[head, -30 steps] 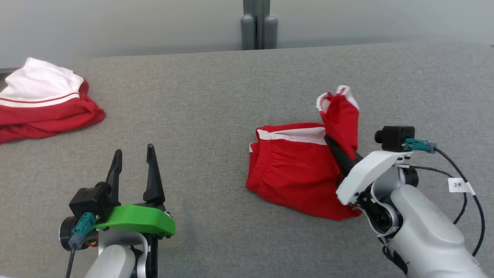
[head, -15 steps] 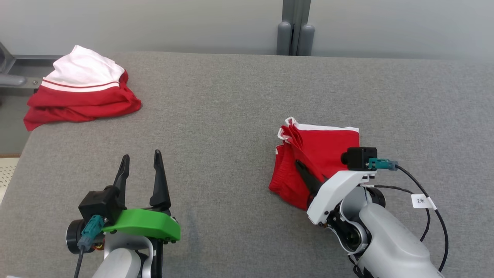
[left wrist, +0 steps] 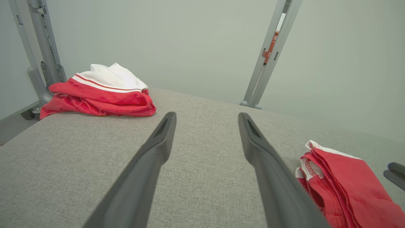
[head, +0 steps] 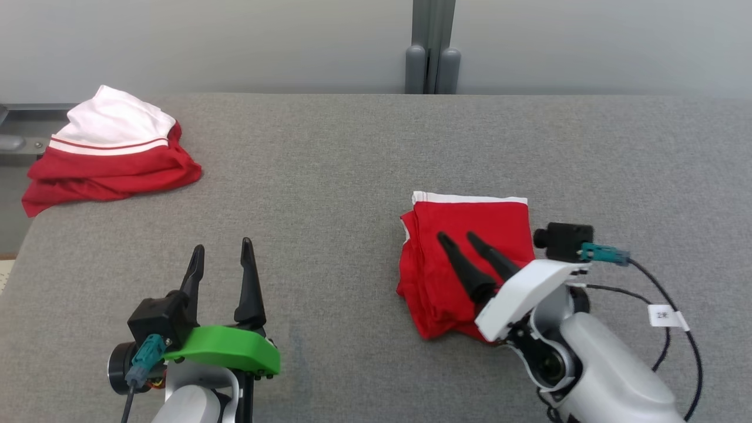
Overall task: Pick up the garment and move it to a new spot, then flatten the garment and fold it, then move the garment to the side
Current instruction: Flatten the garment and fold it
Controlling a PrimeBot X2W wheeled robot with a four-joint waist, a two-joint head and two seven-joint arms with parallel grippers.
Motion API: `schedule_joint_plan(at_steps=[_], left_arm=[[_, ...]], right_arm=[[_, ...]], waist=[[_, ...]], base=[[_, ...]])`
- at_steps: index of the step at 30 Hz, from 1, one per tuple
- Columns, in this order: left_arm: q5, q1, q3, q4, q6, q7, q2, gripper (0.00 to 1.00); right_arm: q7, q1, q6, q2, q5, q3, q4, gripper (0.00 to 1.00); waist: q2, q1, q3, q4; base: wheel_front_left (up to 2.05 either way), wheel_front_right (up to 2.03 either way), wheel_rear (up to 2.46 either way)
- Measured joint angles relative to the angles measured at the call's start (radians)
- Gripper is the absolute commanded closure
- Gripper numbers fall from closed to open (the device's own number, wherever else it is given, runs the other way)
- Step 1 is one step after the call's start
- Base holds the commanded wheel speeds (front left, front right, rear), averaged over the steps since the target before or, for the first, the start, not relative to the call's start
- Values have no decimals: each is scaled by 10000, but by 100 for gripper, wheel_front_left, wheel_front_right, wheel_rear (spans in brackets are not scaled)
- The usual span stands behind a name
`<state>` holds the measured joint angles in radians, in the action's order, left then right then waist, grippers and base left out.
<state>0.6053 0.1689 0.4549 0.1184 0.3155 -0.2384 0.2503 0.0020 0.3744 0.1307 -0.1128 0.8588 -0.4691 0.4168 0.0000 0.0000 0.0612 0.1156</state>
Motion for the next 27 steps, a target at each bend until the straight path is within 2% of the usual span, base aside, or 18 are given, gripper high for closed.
schedule_joint_plan(at_steps=[4,9,10,12,16,27], left_arm=[[8,-46,21,-12,12,-2,2,0],[12,-44,54,-19,12,0,2,0],[12,-43,59,-19,12,0,2,0],[15,-39,63,-19,12,0,4,0],[25,-25,69,-19,12,-2,8,0],[23,34,-4,165,-234,-171,-188,0]], right_arm=[[-370,-182,0,-625,-667,686,-299,0],[-520,-374,-2,-880,-2121,1151,-105,0],[-558,-421,0,-871,-2314,1170,-65,0],[-564,-492,0,-736,-2673,1218,44,6],[-660,-607,0,-376,-3039,1352,192,0],[-1827,-936,0,61,-4410,2431,-171,0]], waist=[[0,0,10,-117],[0,0,110,-119],[0,0,125,-107],[0,0,164,-68],[0,0,224,44],[0,0,30,51]], base=[[0,0,0],[0,0,0],[0,0,0],[0,0,0],[0,0,0],[0,0,0]])
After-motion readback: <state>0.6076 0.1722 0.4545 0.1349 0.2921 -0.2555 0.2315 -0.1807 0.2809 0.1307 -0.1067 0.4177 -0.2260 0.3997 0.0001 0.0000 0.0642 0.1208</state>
